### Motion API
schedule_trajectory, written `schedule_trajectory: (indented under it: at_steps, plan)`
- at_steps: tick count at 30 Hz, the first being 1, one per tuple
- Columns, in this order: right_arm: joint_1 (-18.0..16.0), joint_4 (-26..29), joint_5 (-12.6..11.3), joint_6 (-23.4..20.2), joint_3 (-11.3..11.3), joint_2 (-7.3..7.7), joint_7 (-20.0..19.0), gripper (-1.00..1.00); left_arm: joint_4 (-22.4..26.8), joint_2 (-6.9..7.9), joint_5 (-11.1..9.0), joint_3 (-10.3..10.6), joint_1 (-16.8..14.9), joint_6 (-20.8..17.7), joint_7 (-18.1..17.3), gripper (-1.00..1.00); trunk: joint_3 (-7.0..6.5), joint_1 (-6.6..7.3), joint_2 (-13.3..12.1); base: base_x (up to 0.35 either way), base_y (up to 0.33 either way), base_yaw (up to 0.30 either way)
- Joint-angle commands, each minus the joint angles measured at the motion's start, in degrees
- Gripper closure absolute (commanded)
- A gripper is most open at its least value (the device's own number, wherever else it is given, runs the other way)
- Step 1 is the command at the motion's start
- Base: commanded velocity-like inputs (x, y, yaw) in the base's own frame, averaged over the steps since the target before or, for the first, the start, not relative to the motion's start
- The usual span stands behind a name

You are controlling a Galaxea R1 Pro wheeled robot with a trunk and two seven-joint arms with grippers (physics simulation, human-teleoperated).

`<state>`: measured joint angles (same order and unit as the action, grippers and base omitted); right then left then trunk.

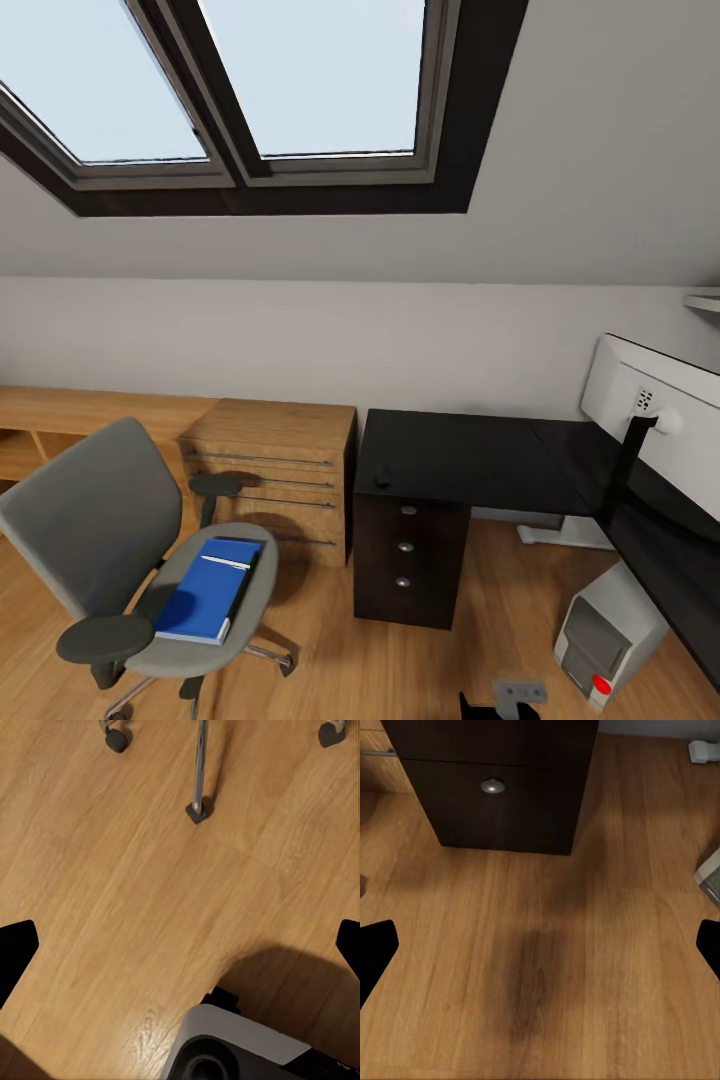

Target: In the bedroom, organize the workspace by keeping the computer under the desk, ensuring the monitor is on the desk, placing the keyboard on the desk next to the monitor, placing the mouse on the desk next to the keyboard, moving the folder from the swivel chair onto the desk next to the mouse, stacking the notebook on top of the folder with the pen on top of the notebook, and positioning the swivel chair next to the desk.

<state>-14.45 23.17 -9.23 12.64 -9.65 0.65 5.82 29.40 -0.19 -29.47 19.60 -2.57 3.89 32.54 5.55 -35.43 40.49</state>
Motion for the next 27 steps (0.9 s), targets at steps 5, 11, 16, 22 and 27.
schedule_trajectory:
  at_steps: [5,11,16,22,27]
  plan:
    - [-0.05,-2.18,-0.66,2.82,-1.58,-0.09,0.26,-1.0,-2.57,0.12,-0.58,0.47,-0.07,0.79,-2.53,-1.0,0.1,-0.01,0.08,0.0,0.0,0.0]
    - [-0.05,-4.19,-0.52,4.09,-1.83,-2.68,0.39,-1.0,-4.82,0.12,-0.36,0.52,-0.07,0.94,-5.09,-1.0,0.1,-0.01,0.08,0.0,0.0,0.0]
    - [-0.05,-6.06,-0.57,4.63,-1.74,-2.89,0.41,-1.0,-4.99,0.11,-0.38,0.53,-0.07,0.95,-5.24,-1.0,0.1,-0.01,0.08,0.0,-0.017,0.0]
    - [-0.05,-6.7,-0.61,4.75,-1.68,-2.95,0.42,-1.0,-5.07,0.11,-0.34,0.54,-0.07,0.99,-5.28,-1.0,0.1,-0.01,0.08,0.0,-0.214,0.0]
    - [-0.05,-6.69,-0.64,4.8,-1.74,-3.06,0.42,-1.0,-5.06,0.11,-0.33,0.6,-0.07,1.02,-5.29,-1.0,0.1,-0.01,0.08,0.0,-0.317,0.0]
